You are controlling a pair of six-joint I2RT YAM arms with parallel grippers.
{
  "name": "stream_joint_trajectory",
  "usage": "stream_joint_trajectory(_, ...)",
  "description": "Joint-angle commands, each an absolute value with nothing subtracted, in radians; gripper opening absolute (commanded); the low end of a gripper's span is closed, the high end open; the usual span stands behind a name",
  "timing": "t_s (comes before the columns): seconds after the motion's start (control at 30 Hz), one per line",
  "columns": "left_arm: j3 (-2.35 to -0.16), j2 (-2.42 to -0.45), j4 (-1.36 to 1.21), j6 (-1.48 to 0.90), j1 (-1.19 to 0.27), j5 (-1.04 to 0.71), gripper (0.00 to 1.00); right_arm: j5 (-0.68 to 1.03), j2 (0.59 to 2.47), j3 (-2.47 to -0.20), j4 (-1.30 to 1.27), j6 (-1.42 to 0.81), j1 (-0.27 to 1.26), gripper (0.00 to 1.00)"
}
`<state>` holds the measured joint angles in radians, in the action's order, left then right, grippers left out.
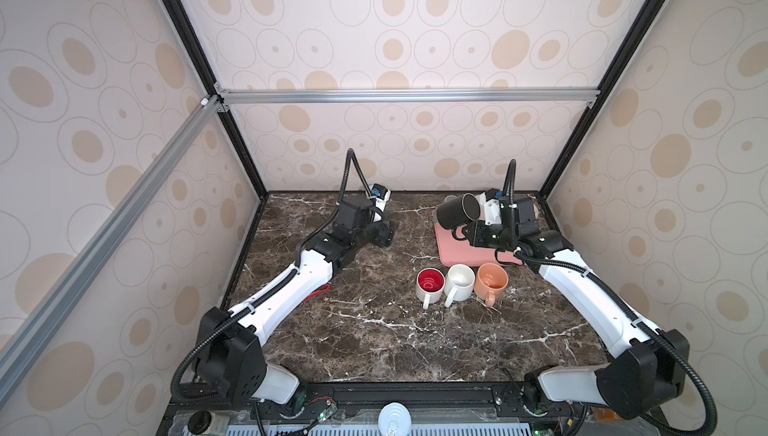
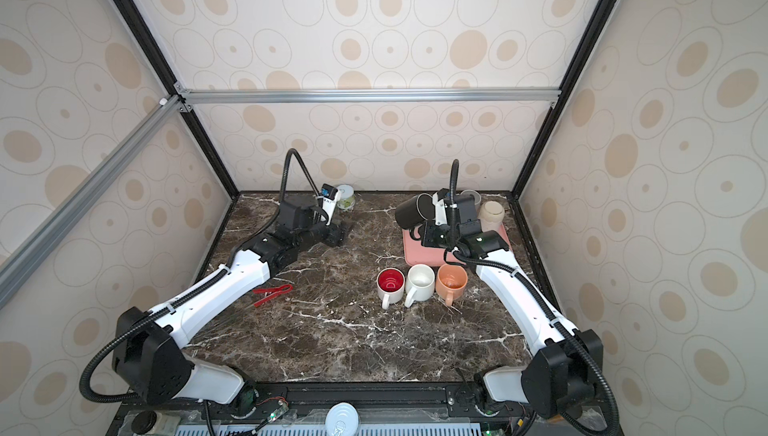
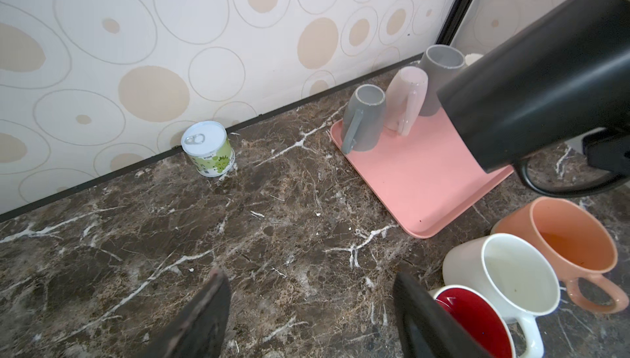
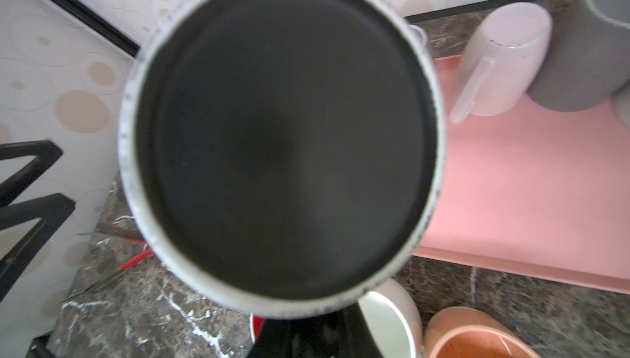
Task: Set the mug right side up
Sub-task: 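Carry the black mug toward the left gripper while the left gripper approaches it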
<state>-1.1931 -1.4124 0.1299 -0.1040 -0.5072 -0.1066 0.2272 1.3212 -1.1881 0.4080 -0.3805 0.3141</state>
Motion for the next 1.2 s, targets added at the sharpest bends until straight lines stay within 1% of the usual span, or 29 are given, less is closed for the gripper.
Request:
stream_joint_trajectory(0.0,-1.149,-1.347,0.005,-0.148,-0.46,-0.283,0.77,0.373,1.259,-1.157,0.211,-0.424,0.318,0.0)
stream_joint_trajectory(0.13,-1.061,-1.303,-0.178,-0.284,-0.386,-0.499,0.78,0.449,1.219,-1.088,0.077,-0.493,0.318,0.0)
stream_joint_trajectory(0.27,-0.956,-1.296,-0.45,-0.463,-0.326,-0.693,0.78,0.527,1.203,-1.048,-0.012,-0.549,0.318,0.0)
stream_joint_trajectory(0.37,-0.898,-1.309,-0.623,-0.583,-0.306,-0.773,0.78,0.586,1.207,-1.027,-0.069,-0.59,0.319,0.0)
stream_joint_trajectory(0.5,-0.878,-1.337,-0.721,-0.649,-0.302,-0.821,0.76,0.655,1.217,-0.999,-0.167,-0.653,0.328,0.0)
stream_joint_trajectory(0.67,-0.849,-1.345,-0.83,-0.722,-0.302,-0.847,0.75,0.691,1.239,-1.003,-0.196,-0.675,0.352,0.0)
stream_joint_trajectory(0.83,-0.852,-1.365,-0.833,-0.744,-0.302,-0.878,0.73,0.72,1.262,-1.01,-0.249,-0.708,0.38,0.0)
stream_joint_trajectory(1.0,-0.859,-1.405,-0.952,-0.829,-0.301,-0.945,0.71,0.738,1.284,-1.035,-0.229,-0.69,0.417,0.0)
stream_joint_trajectory(1.17,-0.864,-1.461,-1.056,-0.923,-0.302,-1.0,0.66,0.754,1.303,-1.052,-0.228,-0.686,0.439,0.0)
